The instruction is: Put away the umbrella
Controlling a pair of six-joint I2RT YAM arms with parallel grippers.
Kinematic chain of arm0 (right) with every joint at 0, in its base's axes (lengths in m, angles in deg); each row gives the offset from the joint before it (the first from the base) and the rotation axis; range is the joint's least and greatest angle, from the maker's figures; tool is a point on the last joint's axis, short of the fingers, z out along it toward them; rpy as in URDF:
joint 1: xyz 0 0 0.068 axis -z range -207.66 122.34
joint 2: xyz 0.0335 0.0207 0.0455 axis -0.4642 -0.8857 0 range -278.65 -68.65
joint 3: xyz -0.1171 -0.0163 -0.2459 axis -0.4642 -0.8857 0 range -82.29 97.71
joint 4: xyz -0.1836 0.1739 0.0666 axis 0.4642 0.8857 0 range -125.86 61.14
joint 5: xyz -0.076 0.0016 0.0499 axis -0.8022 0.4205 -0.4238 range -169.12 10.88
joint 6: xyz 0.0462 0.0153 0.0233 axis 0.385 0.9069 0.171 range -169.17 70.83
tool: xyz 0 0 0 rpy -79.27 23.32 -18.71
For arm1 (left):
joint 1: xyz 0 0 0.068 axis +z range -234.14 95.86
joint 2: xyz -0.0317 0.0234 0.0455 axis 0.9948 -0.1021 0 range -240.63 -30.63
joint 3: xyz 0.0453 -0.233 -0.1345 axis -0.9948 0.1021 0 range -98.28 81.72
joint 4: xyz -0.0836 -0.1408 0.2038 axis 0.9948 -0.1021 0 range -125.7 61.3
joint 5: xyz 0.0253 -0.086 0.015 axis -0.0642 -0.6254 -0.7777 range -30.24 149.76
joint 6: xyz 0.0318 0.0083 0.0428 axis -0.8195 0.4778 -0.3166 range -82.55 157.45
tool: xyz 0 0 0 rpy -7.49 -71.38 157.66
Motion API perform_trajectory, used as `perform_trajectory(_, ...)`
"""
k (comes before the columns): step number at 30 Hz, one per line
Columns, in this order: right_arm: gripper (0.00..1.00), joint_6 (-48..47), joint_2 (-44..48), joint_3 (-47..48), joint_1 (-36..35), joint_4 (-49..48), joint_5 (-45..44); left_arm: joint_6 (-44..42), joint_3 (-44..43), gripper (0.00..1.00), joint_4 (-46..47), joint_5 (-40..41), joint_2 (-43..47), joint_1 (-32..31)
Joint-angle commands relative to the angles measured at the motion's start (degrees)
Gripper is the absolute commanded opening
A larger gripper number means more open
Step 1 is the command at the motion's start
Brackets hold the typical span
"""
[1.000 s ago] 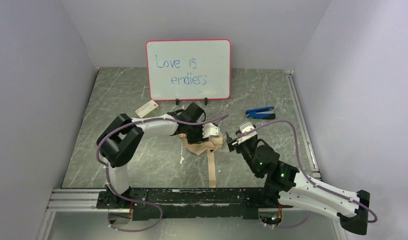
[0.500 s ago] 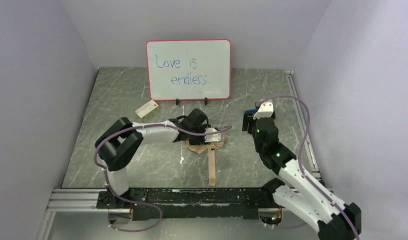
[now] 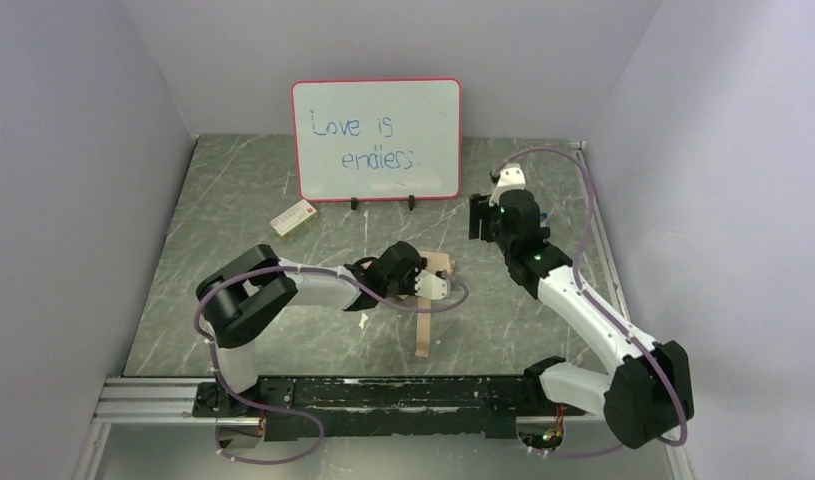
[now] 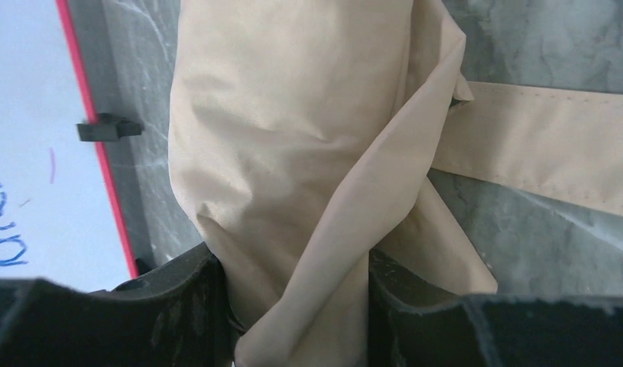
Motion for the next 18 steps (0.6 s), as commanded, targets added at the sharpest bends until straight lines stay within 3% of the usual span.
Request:
perform_trajectory(1,0.67,-3.82,-3.49,3.87,2.3,-1.54,7.82,-2.34,5.45,0.05,0.94,6.61,-5.27,-2.22)
perform_trajectory(6,0.67,-14.73,-9.24,7.51,4.29,0.22,24.68,-4.35,10.57,0.05,9.68,10.88,-5.86,-5.24)
perform_trajectory(11,0.67,-22.42,-16.36,12.51,4.34,4.5,32.15,-6.28,13.68,0.05,17.65,14.82,-7.58,-7.99)
perform_trajectory(18,0.68,-40.09,-23.36,17.9,4.33,18.54,50.3,-11.07,17.79,0.05,28.62,21.73,-11.55,-12.15)
